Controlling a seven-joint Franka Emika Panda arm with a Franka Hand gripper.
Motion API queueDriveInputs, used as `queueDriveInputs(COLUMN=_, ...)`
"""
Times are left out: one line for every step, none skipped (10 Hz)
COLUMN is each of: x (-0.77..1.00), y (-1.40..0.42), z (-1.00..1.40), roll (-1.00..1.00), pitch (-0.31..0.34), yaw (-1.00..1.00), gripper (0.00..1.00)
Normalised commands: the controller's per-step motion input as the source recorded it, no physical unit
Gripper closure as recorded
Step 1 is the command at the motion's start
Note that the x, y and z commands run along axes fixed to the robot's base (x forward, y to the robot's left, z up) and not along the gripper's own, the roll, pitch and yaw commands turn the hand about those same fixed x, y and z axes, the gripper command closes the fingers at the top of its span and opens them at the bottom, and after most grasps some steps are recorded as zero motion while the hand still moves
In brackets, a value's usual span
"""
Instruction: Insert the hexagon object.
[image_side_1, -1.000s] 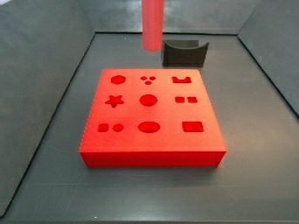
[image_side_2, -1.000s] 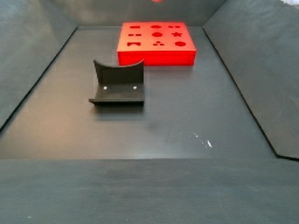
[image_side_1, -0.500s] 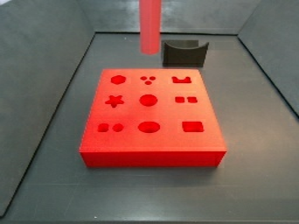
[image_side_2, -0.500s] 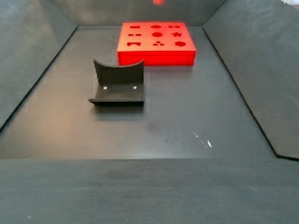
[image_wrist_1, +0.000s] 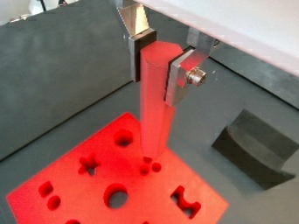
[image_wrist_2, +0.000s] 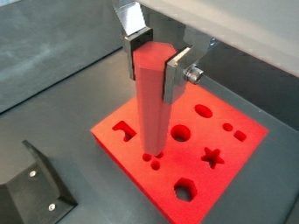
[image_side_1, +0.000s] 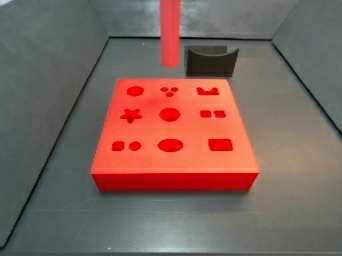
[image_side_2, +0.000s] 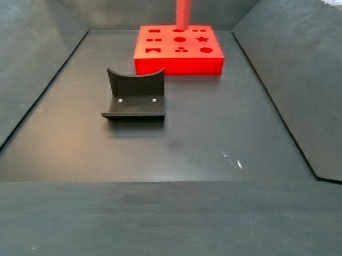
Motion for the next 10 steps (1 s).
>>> queueDriveInputs(x=-0.79, y=0.21, z=0.19, roll=-0.24, pitch=-0.384, yaw=0.0, gripper=1.0)
queueDriveInputs(x=-0.44, y=-0.21, z=0.04, roll=0.13, pitch=-0.229, yaw=0.0, gripper=1.0)
queueDriveInputs(x=-0.08, y=-0.33, z=0.0, roll=0.26, pitch=-0.034, yaw=-0.12, gripper=1.0)
queueDriveInputs(x=0.0, y=-0.31, z=-0.17, roll=0.37, pitch=0.109, yaw=-0.2, gripper=1.0)
queueDriveInputs(x=0.19, y=-0.16, z=-0.3, roll=0.3, pitch=0.301, yaw=-0.21, gripper=1.0)
queueDriveInputs(x=0.27, y=-0.01, z=-0.31, roll=0.22, pitch=0.339, yaw=-0.25, gripper=1.0)
queueDriveInputs(x=0.16, y=-0.01, z=0.0, roll=0.01, pitch=0.084, yaw=0.0, gripper=1.0)
queueDriveInputs(x=0.0, y=0.0, z=-0.02, roll=0.0, pitch=-0.011, yaw=0.0, gripper=1.0)
queueDriveInputs(x=-0.32, y=0.0, z=-0.25, roll=0.0, pitch=-0.216, yaw=0.0, gripper=1.0)
queueDriveInputs(x=-0.41, y=0.0, z=-0.29, roll=0.05, pitch=-0.181, yaw=0.0, gripper=1.0)
